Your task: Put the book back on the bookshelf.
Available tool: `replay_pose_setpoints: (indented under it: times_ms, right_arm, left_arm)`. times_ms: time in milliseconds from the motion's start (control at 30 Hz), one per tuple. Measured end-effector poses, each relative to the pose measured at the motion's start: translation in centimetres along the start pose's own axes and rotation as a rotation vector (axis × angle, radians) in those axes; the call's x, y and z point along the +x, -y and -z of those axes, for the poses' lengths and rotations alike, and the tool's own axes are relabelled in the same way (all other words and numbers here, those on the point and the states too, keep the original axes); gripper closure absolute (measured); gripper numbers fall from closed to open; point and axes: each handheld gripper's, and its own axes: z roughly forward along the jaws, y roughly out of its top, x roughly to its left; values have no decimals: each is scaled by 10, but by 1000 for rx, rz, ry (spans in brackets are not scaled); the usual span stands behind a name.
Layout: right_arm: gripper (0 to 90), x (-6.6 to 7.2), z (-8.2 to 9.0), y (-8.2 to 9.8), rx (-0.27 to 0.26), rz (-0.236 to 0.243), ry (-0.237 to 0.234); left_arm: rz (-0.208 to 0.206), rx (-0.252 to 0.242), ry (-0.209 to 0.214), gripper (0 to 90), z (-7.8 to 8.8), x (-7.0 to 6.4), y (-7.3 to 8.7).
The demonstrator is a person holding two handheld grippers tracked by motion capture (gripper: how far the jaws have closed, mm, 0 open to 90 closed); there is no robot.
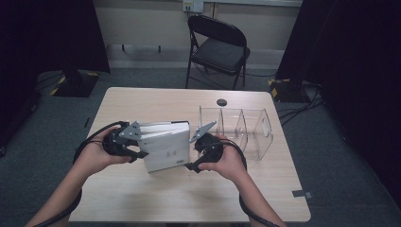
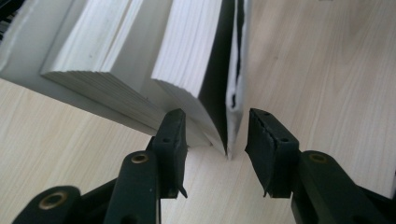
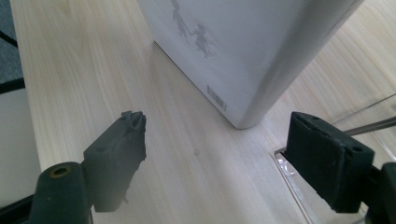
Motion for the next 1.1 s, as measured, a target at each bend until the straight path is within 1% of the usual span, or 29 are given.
replay_pose_setpoints:
  times_ms: [33,67,133,200,233,300,367,400,467,567,600,633,667,700,733,800,833,867,900,933,967,1000,1033,1100]
  right_arm:
    - [193,0,1,-2,5,0,1]
    - [193,-1,3,-3,6,4,1]
    - [193,-1,4,-5,12,6,8]
    - [193,-2,8,-10,20,25,14]
    - [193,-1,10,-12,25,23,14]
    - [193,-2,11,-13,23,30,17]
    - [193,-2,14,-17,31,34,28]
    - [193,-2,15,-18,32,32,29]
    - [193,-3,17,-20,30,36,24]
    - [193,-4,19,-23,28,37,26]
    - [193,-4,20,-24,29,41,24]
    - [193,-5,21,-27,31,49,26]
    - [193,-5,22,-27,30,47,27]
    - [193,-6,23,-29,33,46,26]
    - [192,-7,23,-29,27,42,25]
    - [192,-9,23,-31,30,42,25]
    - [192,-10,24,-32,30,42,24]
    - [192,-10,24,-32,30,42,24]
    - [192,-11,24,-33,29,46,21]
    - [192,-11,25,-35,30,43,25]
    - [192,-12,25,-36,25,53,19]
    - [192,-12,26,-37,23,47,21]
    - [192,-12,26,-38,21,51,22]
    - [192,-12,27,-41,21,62,24]
  left_arm:
    - [6,-5,-6,579,0,0,1]
    - [5,-9,-2,579,0,0,1]
    - [8,-11,-6,578,-1,0,1]
    - [7,-4,-1,574,0,0,2]
    - [15,-18,-5,574,-1,0,3]
    - [16,-19,-7,574,-1,0,4]
    - [34,-24,-4,563,-2,0,6]
    - [34,-20,5,562,-2,1,7]
    - [40,-26,3,558,-3,0,8]
    - [43,-21,-1,539,-3,1,9]
    - [50,-29,5,539,-3,1,10]
    - [51,-23,6,526,-2,2,11]
    - [53,-24,6,523,-1,2,12]
    - [63,-24,21,517,-1,2,12]
    - [67,-35,11,508,-2,1,13]
    - [75,-36,16,477,-3,1,15]
    - [86,-31,20,448,-3,1,16]
    - [86,-31,20,430,-3,1,16]
    - [93,-31,27,430,-4,1,17]
    - [97,-18,30,402,-6,2,19]
    - [105,-18,27,391,-7,1,20]
    - [106,-11,13,376,-7,1,21]
    - [113,-13,21,355,-7,2,22]
    - [112,-12,21,325,-7,3,23]
